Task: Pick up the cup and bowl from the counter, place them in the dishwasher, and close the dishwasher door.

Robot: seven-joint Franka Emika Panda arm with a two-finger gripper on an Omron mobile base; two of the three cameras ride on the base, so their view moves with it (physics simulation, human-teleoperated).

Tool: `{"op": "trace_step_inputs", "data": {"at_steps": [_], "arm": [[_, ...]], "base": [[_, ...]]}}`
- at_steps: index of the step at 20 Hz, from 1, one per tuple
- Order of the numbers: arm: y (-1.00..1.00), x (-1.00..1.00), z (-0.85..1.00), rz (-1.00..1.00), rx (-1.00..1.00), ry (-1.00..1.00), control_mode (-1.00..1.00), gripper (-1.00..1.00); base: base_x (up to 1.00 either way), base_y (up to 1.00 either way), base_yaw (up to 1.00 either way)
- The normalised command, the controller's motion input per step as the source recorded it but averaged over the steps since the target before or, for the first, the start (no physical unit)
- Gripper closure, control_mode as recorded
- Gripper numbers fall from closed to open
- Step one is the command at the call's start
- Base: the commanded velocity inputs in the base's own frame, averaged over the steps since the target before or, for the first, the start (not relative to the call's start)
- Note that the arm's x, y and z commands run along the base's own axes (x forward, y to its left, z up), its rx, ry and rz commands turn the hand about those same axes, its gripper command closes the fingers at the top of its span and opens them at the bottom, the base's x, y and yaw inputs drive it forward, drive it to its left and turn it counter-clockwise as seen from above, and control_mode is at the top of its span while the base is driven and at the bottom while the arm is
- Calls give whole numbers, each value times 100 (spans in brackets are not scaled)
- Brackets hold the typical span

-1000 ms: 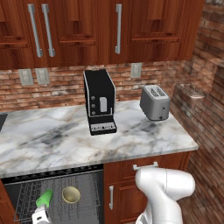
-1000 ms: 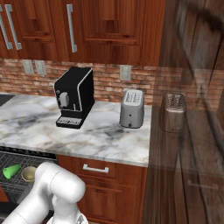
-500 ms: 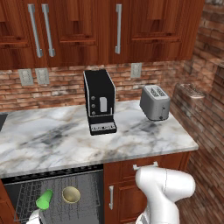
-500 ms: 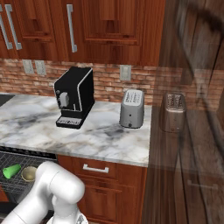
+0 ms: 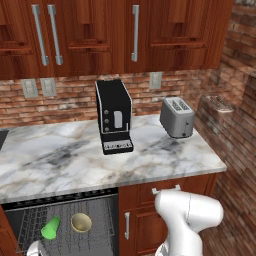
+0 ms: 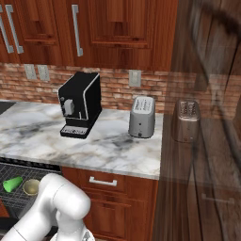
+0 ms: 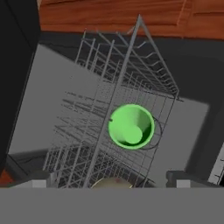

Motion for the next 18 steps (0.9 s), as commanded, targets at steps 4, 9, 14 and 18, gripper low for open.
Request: {"op": "trace_step_inputs", "data": {"at_steps": [4,9,14,18], "arm": [[47,-39,14,0,1,-20,-100,-100],[46,-52,23,0,8,-19,-100,-100],[34,-55,5,0,13,-16,-100,-100],[19,-40,-20,0,7,-12,-100,-100]], "base": [[0,0,0],[0,0,0],[0,0,0],[0,0,0]]}}
